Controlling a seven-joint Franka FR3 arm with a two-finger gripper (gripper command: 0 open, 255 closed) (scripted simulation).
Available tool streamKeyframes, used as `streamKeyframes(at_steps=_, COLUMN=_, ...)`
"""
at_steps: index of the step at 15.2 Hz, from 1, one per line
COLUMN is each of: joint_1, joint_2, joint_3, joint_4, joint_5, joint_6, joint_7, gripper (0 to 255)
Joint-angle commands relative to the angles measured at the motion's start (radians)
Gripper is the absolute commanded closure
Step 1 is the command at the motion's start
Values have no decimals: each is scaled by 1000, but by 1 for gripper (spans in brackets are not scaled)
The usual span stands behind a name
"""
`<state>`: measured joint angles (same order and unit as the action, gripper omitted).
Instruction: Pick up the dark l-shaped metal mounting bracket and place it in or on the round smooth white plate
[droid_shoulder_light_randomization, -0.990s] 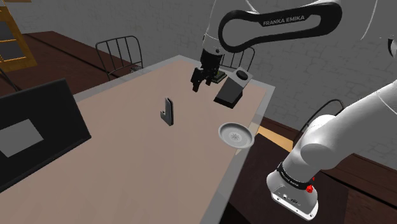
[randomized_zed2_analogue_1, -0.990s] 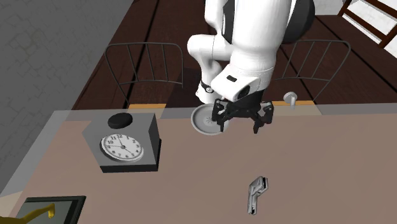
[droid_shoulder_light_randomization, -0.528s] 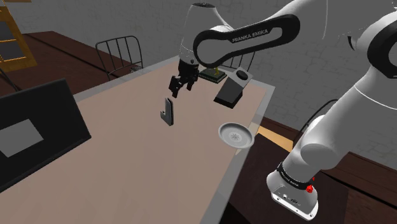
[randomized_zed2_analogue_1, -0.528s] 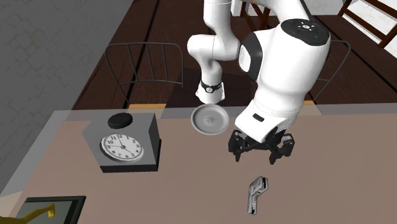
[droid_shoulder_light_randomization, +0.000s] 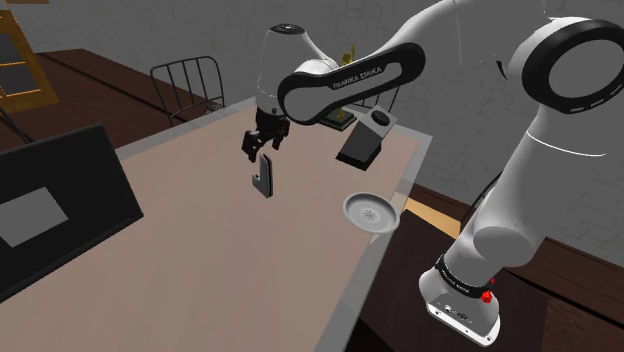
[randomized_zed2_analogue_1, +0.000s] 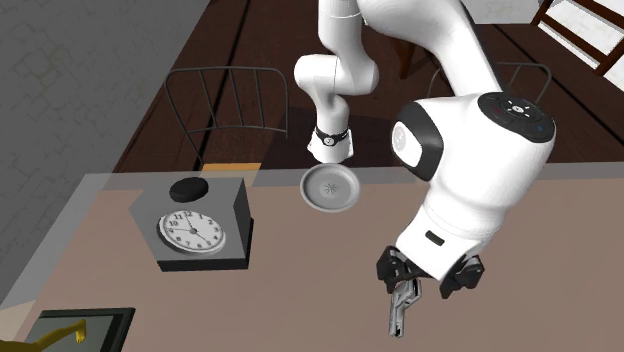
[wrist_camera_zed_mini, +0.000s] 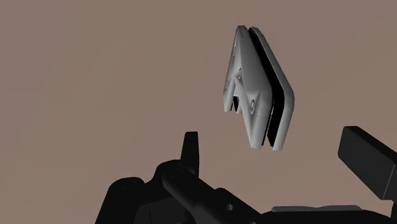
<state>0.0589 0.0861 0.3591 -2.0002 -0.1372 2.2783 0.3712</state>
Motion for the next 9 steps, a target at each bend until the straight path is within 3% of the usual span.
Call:
streamKeyframes(at_steps=1, joint_1=2, joint_2=24, joint_3=-1, joint_4=3, joint_5=-14, joint_6=20, joint_7=9, gripper=0)
streamKeyframes(at_steps=9, joint_1=4, joint_2=56, joint_3=-5, joint_4=-7, joint_5=-33, joint_6=59, joint_7=22, gripper=0)
